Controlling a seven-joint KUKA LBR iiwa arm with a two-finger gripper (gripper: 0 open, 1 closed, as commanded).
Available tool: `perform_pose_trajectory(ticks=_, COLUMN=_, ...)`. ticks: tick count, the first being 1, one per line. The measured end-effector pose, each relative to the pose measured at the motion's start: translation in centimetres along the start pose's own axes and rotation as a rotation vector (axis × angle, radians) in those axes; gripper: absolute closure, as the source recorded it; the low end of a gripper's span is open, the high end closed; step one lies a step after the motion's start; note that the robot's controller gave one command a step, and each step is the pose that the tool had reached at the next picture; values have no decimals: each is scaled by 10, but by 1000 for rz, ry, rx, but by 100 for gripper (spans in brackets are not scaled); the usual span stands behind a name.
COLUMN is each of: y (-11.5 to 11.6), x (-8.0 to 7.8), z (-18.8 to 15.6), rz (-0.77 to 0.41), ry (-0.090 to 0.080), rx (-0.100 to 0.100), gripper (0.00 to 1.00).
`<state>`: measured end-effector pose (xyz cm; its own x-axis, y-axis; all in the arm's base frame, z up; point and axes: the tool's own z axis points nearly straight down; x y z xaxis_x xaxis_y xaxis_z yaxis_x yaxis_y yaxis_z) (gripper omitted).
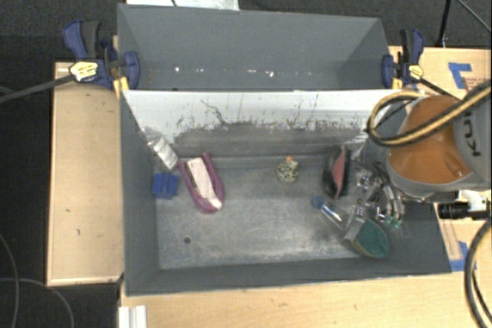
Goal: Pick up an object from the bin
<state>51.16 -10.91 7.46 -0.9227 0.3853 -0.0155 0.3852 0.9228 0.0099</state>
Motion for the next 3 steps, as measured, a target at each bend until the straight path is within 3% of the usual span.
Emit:
perform_pose_trajectory(ticks=1, y=24, x=41, z=4, rz=147, ry=18, rx=10, gripper=0)
perform_pose_trajectory(ticks=2, y=23, x=41, z=4, rz=145, ry=16, rx=11, gripper=100)
perform_pose_trajectory(ticks=3, y=18, x=43, z=-75, rz=146, ry=6, rx=8, gripper=100)
